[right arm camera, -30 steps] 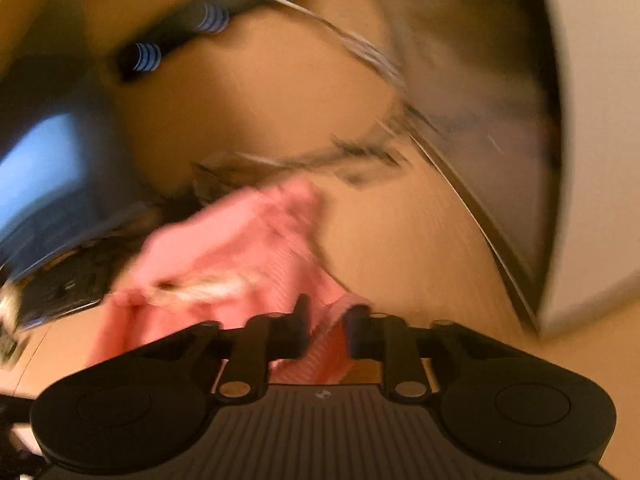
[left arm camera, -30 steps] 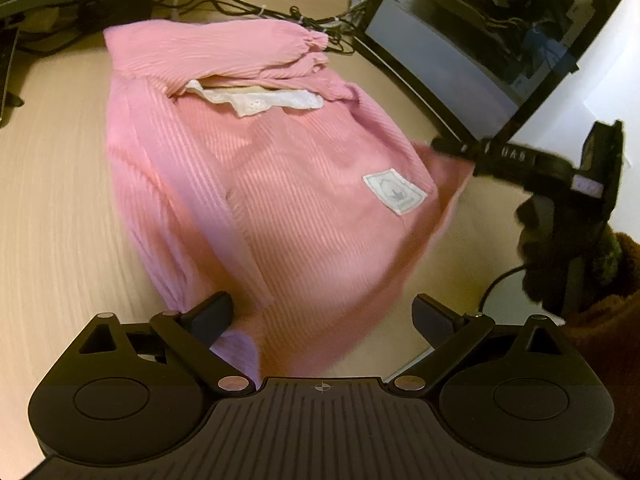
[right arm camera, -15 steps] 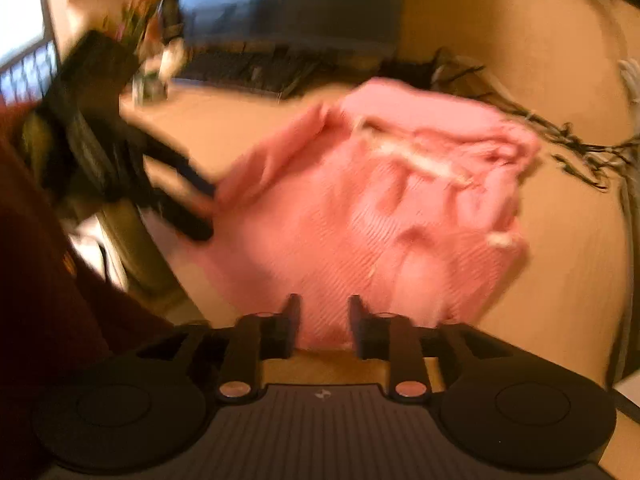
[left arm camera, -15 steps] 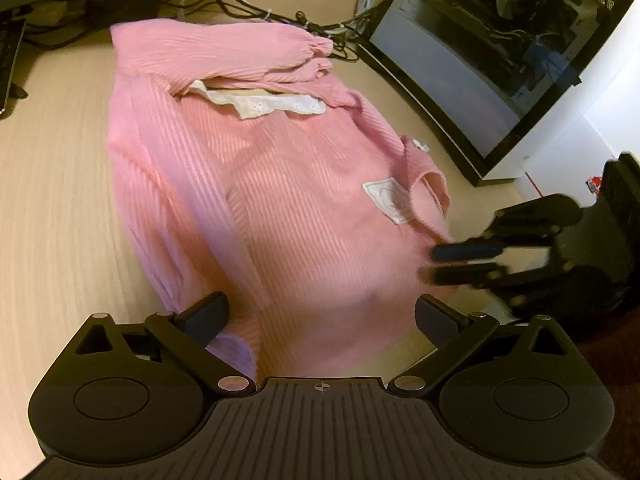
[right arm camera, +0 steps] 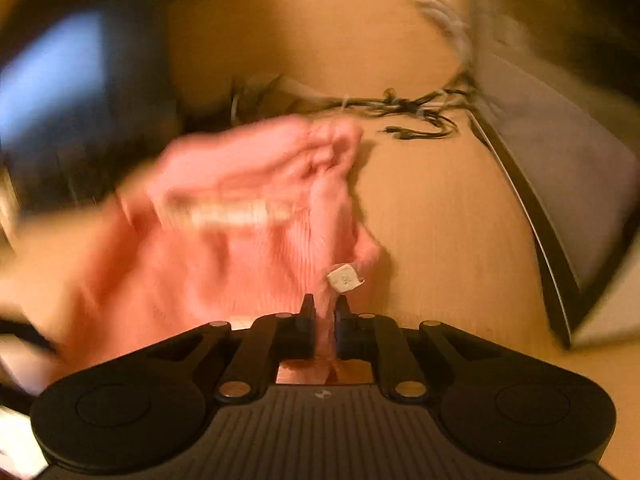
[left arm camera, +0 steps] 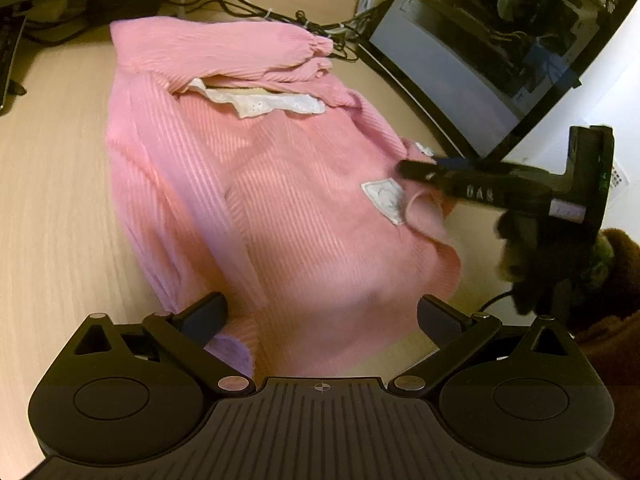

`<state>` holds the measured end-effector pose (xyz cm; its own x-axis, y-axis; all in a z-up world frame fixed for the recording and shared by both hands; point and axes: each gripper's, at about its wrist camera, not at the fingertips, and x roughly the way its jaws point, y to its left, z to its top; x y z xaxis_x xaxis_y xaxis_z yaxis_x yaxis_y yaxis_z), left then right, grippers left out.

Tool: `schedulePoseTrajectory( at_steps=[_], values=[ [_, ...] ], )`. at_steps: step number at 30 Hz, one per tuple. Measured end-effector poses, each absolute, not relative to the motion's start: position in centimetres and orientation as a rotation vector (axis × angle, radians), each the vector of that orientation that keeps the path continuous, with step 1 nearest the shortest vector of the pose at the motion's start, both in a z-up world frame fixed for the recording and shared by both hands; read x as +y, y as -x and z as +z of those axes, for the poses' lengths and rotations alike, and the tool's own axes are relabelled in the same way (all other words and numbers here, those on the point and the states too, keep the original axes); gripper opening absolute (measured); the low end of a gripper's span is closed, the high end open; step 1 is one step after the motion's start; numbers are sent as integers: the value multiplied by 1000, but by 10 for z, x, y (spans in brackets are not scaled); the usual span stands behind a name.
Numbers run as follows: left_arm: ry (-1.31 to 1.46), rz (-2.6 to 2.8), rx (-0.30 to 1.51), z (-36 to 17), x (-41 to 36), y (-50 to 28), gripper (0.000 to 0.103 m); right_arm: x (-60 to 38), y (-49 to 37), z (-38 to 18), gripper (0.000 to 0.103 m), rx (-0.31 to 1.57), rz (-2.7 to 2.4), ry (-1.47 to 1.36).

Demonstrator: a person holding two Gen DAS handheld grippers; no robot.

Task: Fold clothes
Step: 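Grasp the dress side edge with the right gripper and fold it inward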

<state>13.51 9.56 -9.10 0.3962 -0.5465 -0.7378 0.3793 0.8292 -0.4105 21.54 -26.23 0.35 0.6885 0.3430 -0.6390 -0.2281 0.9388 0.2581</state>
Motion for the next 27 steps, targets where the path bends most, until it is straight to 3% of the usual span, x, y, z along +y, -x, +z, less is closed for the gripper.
schedulePoseTrajectory(
  at_steps=[5,6,8,9,10,19,27],
  values=[
    [212,-581,990,-93,97,-132,103,-289,-201,-3,11,877,225,-64],
    [218,-581,990,-93,98,-132,103,-293,-198,-5,17,878,197,-59],
    [221,-582,997,-93,99,-134,103,-301,-194,-5,39,862,153,-84],
    [221,-583,1002,-92,99,-134,103,-304,-192,-1,56,833,151,-127],
    [216,-585,1006,-92,99,-135,103,-305,-190,2,63,804,153,-165],
    [100,-649,1101,-84,102,-116,103,-289,-189,15,63,718,235,-66],
    [67,-422,989,-57,128,-117,103,-280,-199,6,69,745,257,-57]
  ],
)
